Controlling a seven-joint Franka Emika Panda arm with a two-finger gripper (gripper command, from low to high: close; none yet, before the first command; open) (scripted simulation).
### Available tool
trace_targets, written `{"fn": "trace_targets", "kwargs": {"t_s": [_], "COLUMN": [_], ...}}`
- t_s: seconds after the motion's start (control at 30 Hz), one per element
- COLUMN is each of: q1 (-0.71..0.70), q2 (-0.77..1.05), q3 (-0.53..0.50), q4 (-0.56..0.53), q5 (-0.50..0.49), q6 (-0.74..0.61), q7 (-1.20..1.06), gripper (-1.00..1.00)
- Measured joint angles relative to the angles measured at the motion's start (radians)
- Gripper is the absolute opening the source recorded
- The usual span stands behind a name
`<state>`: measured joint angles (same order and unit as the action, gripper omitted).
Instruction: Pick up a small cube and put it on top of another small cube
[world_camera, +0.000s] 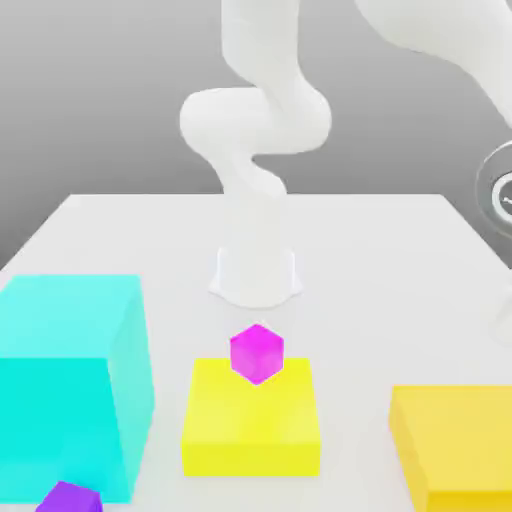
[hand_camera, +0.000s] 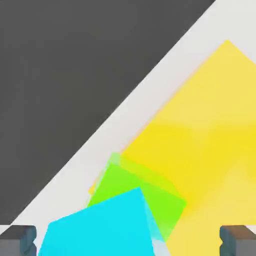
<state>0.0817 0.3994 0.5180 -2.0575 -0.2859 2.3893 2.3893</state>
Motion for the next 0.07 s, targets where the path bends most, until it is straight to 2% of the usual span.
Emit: {"fn": "trace_targets", "kwargs": {"t_s": [0.07], "q1": [-0.013], "q2": [-0.054], "q3": [0.019], "q4": [0.011], "q5": [0.043], "q6": [-0.057], "q7": [-0.028], "gripper": [1.00]}}
